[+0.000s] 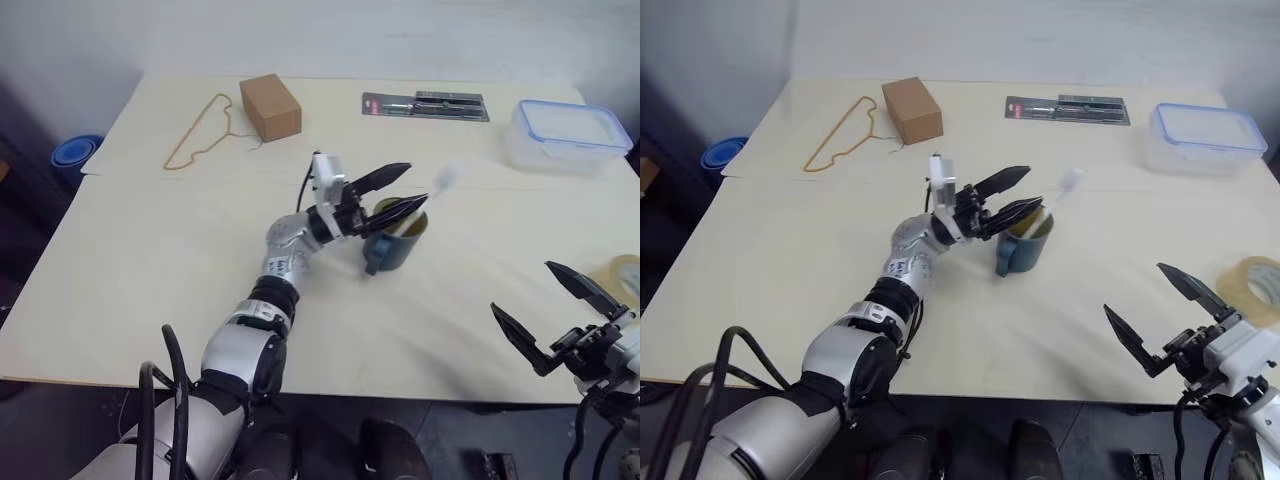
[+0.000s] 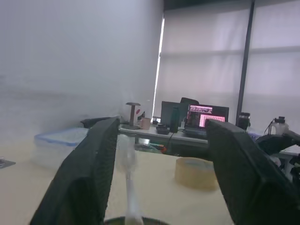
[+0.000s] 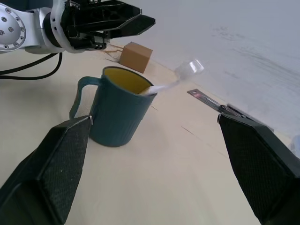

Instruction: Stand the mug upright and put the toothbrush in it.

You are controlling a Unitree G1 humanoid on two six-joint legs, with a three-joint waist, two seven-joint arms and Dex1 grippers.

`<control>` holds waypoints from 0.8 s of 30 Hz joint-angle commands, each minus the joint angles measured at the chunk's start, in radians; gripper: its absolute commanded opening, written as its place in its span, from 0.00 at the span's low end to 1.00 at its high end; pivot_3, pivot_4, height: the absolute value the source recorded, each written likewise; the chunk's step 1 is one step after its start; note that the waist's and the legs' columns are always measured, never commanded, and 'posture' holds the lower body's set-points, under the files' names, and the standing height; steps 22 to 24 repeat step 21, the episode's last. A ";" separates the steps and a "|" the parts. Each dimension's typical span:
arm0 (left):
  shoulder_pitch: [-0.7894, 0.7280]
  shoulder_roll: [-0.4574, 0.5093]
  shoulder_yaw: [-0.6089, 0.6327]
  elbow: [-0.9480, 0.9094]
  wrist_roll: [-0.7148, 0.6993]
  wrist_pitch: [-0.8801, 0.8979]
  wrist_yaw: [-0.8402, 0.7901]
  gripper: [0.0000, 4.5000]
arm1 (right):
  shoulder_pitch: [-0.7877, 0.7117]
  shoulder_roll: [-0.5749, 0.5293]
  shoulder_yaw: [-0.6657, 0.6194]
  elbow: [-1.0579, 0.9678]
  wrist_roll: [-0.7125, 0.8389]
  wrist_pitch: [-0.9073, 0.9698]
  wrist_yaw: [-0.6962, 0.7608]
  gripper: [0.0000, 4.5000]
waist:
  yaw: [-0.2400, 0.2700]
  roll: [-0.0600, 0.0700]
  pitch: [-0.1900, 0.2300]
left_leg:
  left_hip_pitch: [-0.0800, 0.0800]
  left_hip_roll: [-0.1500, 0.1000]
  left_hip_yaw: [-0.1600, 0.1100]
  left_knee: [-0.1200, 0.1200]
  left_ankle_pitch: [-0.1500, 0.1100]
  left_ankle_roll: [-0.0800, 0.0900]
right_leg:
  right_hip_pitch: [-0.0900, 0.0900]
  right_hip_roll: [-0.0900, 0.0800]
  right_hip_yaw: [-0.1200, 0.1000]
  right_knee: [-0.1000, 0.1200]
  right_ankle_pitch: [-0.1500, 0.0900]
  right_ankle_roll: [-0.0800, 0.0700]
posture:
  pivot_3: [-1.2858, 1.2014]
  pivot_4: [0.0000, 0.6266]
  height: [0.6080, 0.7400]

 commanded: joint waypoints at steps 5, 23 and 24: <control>0.283 0.315 -0.002 -0.530 0.032 0.162 0.027 0.72 | -0.144 -0.096 0.080 0.152 0.029 0.028 0.159 1.00 | -0.021 0.001 0.000 | 0.003 0.002 -0.007 -0.001 0.000 0.000 | 0.000 0.001 0.002 0.002 0.000 0.000 | 0.52 0.24 1.00; 1.194 0.728 0.271 -1.208 0.057 0.285 0.203 0.72 | -0.538 -0.175 0.241 0.683 -0.039 -0.086 0.542 1.00 | -0.002 0.002 0.000 | 0.002 0.001 -0.017 0.005 -0.002 0.002 | 0.004 -0.010 0.004 0.002 -0.001 -0.002 | 0.52 0.24 1.00; 1.194 0.728 0.271 -1.208 0.057 0.285 0.203 0.72 | -0.538 -0.175 0.241 0.683 -0.039 -0.086 0.542 1.00 | -0.002 0.002 0.000 | 0.002 0.001 -0.017 0.005 -0.002 0.002 | 0.004 -0.010 0.004 0.002 -0.001 -0.002 | 0.52 0.24 1.00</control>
